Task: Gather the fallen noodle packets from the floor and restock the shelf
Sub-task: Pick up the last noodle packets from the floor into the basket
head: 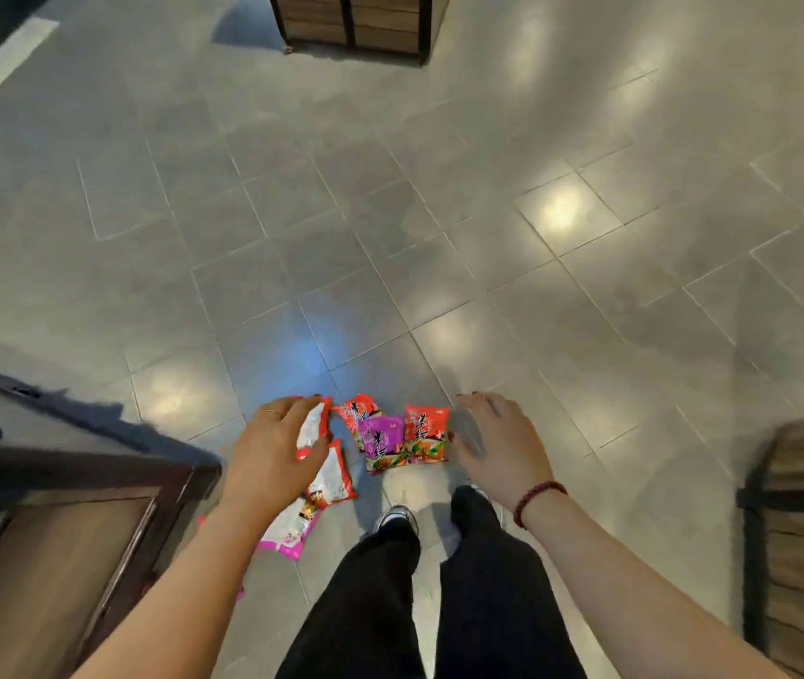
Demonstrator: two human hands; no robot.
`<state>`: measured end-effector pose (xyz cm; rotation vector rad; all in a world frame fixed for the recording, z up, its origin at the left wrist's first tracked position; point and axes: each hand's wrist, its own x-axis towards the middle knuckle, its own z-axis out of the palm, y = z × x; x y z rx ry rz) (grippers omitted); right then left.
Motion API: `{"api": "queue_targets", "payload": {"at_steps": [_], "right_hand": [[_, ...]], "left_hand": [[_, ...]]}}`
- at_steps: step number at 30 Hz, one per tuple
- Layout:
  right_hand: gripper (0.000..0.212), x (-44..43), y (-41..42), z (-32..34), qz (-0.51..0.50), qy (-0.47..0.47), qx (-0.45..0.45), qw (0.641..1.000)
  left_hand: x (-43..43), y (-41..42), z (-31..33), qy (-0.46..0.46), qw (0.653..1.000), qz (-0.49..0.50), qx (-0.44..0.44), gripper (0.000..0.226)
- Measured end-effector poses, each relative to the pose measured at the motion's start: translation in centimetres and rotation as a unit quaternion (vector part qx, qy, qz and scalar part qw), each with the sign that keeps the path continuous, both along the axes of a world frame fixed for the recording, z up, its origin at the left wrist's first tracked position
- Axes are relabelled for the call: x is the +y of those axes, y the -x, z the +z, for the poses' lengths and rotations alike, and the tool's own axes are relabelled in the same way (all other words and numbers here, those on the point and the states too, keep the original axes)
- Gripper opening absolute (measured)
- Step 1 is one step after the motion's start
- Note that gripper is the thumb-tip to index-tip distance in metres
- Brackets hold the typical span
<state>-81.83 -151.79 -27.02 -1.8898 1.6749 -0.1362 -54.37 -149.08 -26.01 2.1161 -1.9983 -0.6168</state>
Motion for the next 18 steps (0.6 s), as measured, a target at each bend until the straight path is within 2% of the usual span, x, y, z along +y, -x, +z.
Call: {"api": "queue_targets", "payload": {"at_steps": [8,10,14,18], "right_hand": [[0.052,-9.9,2.6,-7.9,0.071,-0.065,-0.009,0.995],[0.056,-11.5,2.5,-11.5,0.077,-0.087,-0.007,0.993],[0.055,-13.2,1.7,-20.4,0.068,-0.141,-0.033,0.987],[0.056,-13.4,1.3,-30.9,0.056,-0.192,-0.038,0.979]], "left_hand": [[-4.2,4.3,-10.1,-0.037,0.987,0.141,0.061,0.064],[-4.9,5.0,-13.7,-0.044,0.980,0.170,0.091,0.074],[-4.7,5.7,-23.4,-0.017,0.968,0.223,0.111,0.076],[-3.6,5.7,-33.9,-0.072,0.939,0.301,0.149,0.089]]}}
